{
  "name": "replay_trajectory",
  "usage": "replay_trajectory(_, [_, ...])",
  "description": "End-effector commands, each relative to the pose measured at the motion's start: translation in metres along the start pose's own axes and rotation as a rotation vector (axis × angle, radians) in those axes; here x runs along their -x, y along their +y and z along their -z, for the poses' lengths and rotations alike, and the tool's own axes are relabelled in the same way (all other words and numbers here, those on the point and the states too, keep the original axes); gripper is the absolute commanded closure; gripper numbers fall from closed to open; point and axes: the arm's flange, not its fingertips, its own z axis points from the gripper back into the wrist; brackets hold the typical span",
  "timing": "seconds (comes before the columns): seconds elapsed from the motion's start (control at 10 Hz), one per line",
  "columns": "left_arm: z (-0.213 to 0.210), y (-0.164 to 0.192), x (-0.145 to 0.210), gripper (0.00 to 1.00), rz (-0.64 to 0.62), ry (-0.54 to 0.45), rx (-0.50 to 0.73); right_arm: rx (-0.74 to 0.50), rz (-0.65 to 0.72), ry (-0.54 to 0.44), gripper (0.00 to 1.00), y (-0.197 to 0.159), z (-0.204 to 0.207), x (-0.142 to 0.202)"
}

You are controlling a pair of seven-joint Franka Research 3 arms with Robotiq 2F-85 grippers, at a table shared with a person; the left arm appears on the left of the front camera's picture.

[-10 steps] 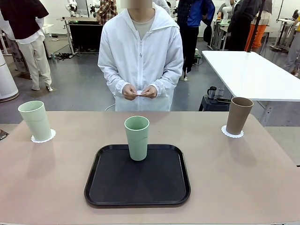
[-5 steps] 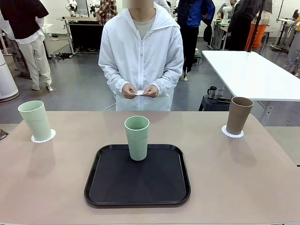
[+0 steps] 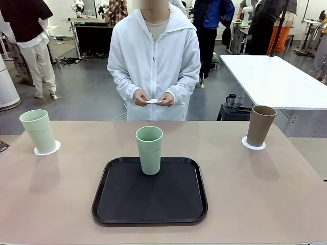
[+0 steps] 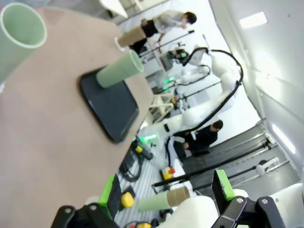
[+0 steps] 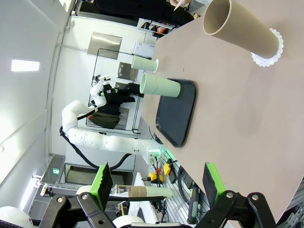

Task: Place coasters on the table and set cups on them.
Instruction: Take one Reusable plastic cup from the Flat Tray and place it on a coaster set by the human.

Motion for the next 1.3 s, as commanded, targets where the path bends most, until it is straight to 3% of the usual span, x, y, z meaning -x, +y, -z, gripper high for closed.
replay_trajectory(0.0, [-0.0005, -0.0034, 0.0015, 0.00, 0.001, -0.002, -0.002, 0.005, -0.001, -0.002, 0.00, 0.0008, 0.0006, -0.0003])
replay_trajectory(1.2, [-0.0005, -0.0034, 0.0015, 0.00, 0.001, -0.002, -0.002, 0.005, -0.001, -0.002, 0.00, 0.0008, 0.0006, -0.0003])
